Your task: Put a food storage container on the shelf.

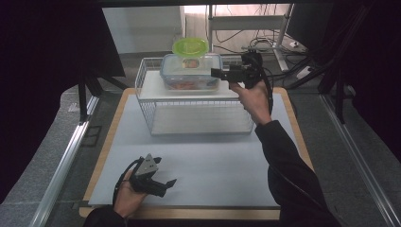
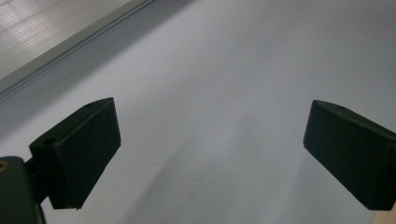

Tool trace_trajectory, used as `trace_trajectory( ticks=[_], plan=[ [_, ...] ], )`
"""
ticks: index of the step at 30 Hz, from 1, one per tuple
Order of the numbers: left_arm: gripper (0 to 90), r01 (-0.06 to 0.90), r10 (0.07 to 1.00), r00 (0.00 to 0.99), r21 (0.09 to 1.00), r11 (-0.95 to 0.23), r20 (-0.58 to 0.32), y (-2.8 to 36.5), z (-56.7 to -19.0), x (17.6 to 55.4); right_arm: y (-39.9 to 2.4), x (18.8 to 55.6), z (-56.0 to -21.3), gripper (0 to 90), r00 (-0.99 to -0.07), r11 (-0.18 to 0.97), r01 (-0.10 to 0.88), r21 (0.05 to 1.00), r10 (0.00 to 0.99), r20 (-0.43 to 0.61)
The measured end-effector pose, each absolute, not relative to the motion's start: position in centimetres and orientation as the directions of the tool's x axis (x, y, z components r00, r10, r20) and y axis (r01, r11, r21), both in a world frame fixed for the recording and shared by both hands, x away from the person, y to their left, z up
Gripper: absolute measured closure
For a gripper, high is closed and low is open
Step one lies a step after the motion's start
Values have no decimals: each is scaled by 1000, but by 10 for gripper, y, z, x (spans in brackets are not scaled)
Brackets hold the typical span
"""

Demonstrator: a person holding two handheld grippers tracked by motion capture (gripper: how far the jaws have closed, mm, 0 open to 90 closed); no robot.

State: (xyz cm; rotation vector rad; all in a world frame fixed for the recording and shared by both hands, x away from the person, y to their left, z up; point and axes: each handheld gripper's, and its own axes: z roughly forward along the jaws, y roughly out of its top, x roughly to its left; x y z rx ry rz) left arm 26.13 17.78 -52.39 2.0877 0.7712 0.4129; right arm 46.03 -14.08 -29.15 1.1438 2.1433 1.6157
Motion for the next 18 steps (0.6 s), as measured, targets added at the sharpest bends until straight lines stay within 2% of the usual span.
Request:
trace_trajectory(
  ticks=[10, 18],
  plan=[
    [40, 371, 653, 757, 811, -453, 19, 177, -524, 261, -156, 417, -323, 61, -724, 209, 354, 911, 679, 126],
    [41, 368, 651, 758, 809, -458, 24, 177, -524, 261, -167, 387, -356, 25, -747, 277, 334, 901, 661, 74]
  ],
)
